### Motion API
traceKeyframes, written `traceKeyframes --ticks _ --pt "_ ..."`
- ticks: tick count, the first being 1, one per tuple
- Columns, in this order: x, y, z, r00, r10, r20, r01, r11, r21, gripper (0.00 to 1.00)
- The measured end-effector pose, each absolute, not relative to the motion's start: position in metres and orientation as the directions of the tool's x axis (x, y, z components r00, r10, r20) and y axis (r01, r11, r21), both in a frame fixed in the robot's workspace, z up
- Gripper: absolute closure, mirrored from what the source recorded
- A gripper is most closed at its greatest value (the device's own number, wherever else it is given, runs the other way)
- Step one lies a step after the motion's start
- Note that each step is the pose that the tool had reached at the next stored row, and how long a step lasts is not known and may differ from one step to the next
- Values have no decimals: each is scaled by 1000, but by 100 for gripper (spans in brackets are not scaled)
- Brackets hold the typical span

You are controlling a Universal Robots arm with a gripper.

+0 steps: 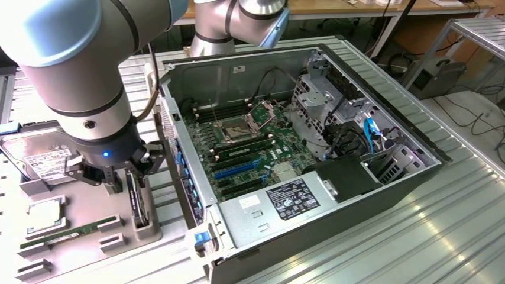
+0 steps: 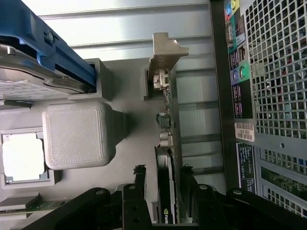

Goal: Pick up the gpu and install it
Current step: 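Pick up the gpu and move the gpu toward the slot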

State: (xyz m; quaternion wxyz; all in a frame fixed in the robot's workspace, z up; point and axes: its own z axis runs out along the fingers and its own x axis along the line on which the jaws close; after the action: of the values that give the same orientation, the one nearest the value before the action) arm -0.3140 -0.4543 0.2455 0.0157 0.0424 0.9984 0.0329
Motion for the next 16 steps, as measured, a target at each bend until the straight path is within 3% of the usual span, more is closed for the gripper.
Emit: traceKeyframes --ticks 5,7,16 --pt "-314 -454 244 -996 86 -29 84 994 67 59" --pt "-314 -454 244 -996 86 -29 84 994 67 73" --pt "-311 -454 244 -998 53 -28 51 996 67 73"
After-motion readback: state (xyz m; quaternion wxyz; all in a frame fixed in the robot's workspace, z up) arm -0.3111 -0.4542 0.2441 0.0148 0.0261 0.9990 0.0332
